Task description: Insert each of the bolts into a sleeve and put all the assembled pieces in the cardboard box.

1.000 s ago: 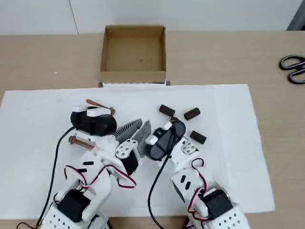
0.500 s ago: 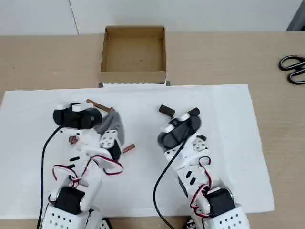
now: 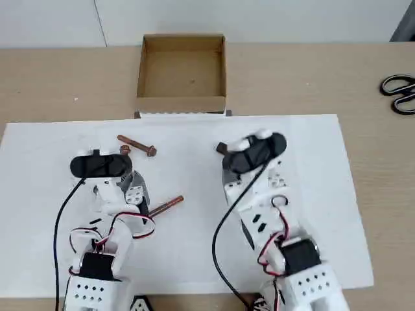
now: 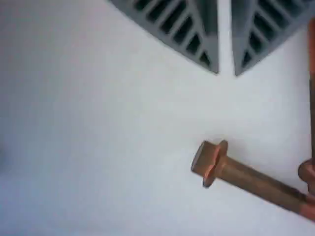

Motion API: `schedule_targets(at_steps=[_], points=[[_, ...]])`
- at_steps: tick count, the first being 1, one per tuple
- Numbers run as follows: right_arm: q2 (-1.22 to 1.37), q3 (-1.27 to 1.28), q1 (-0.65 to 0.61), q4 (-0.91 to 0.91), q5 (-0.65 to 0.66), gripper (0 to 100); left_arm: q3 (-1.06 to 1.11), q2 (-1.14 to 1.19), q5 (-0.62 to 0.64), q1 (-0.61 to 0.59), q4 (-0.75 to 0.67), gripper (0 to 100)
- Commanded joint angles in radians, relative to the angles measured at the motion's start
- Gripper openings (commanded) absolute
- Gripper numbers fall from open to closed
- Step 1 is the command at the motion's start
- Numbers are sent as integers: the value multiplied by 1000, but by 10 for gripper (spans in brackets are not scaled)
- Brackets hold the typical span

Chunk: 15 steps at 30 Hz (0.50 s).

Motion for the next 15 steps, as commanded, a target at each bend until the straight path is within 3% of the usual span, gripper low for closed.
schedule_targets(at_steps=[1,8,15], points=[[288,-315,13,-27,-29,3,16,-8,-11,-8,-8,6],[805,-781,35,-27,-12,3,18,-8,-72,-11,-9,6],[1248,-1229,44,-25,107,4,18,-8,-68,-12,-9,6]])
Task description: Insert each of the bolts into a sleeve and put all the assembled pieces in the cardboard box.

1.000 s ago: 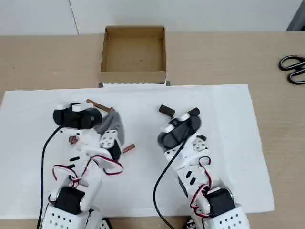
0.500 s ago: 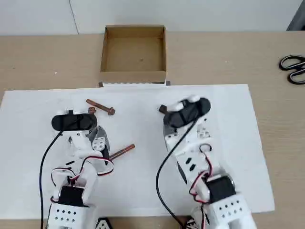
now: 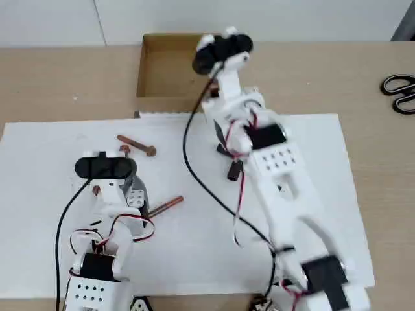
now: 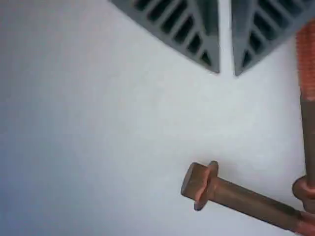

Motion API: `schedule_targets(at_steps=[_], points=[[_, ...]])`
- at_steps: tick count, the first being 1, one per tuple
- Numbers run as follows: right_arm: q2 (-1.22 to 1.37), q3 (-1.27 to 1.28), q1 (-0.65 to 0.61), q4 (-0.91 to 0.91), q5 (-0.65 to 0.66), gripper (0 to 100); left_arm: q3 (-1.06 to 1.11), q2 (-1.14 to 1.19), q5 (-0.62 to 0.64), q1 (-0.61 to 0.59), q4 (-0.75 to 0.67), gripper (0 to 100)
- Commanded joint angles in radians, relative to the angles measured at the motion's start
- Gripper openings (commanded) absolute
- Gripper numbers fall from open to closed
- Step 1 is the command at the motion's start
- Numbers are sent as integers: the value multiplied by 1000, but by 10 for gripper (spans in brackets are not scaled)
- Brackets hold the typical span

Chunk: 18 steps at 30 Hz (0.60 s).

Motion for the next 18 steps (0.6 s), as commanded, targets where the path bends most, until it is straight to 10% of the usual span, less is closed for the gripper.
schedule_targets(at_steps=[1,18], points=[[182,-310,8,-28,37,4,-5,-8,-2,-6,-9,6],[977,-1209,35,-35,141,4,-5,-8,-2,-6,-9,6]])
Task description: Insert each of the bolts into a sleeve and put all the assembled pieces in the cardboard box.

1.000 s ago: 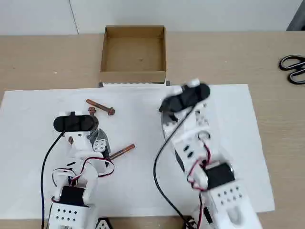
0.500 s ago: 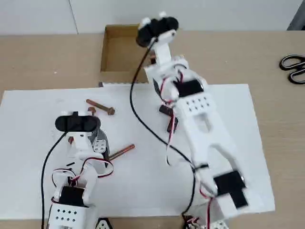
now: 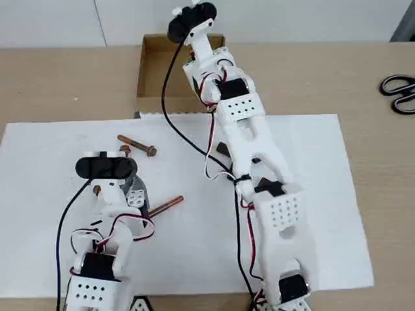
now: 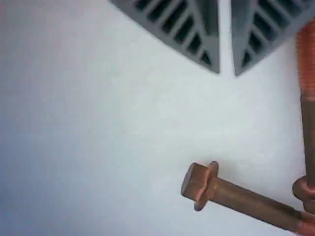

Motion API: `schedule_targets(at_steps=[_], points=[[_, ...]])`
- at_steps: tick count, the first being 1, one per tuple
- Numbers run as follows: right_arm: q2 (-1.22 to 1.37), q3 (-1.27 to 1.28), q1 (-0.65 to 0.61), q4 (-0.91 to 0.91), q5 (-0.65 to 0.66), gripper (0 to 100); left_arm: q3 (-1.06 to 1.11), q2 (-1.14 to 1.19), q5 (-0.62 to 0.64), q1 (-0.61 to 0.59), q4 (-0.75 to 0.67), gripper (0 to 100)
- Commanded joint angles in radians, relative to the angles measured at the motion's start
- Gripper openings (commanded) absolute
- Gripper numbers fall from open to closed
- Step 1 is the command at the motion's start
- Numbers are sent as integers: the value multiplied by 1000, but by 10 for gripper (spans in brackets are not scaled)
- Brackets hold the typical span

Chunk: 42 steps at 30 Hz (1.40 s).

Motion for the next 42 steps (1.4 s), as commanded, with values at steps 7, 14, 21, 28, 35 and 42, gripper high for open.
schedule_targets(at_steps=[7,14,21,28,35,42], points=[[217,-397,30,77,8,144,-5,-8,-2,-6,-9,6],[243,-514,30,309,3,240,-5,-8,-2,-6,-9,6],[243,-763,30,621,-2,240,-5,-8,-2,-6,-9,6],[213,-833,31,947,-100,175,-5,-8,-2,-6,-9,6],[116,-824,21,1004,-112,79,-5,-9,-2,-6,-9,6],[-24,-626,10,1020,-106,79,-5,-9,-2,-6,-9,6]])
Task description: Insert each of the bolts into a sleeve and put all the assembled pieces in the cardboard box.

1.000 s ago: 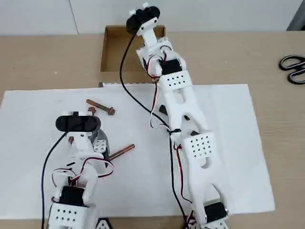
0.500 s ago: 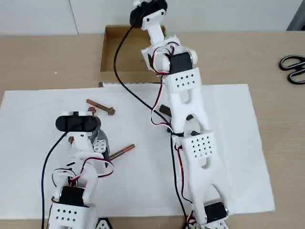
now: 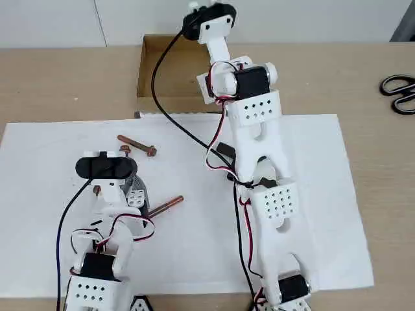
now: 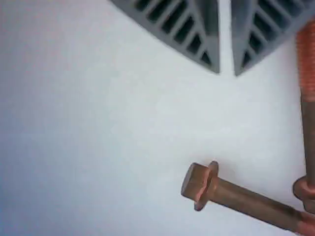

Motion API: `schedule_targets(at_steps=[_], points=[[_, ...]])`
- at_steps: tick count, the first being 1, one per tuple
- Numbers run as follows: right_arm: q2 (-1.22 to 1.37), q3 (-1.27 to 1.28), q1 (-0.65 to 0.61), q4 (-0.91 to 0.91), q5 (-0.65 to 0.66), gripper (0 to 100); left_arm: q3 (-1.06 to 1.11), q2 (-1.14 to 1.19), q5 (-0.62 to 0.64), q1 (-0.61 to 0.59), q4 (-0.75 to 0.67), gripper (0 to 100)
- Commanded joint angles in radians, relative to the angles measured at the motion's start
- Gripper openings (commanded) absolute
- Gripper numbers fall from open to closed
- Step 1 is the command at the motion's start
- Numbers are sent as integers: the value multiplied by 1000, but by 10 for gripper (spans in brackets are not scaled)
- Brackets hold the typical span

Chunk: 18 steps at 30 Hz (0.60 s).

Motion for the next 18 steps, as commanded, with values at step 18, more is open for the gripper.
schedule_targets(at_steps=[18], points=[[-478,927,58,-13,477,182,-5,-9,-2,-6,-9,6]])
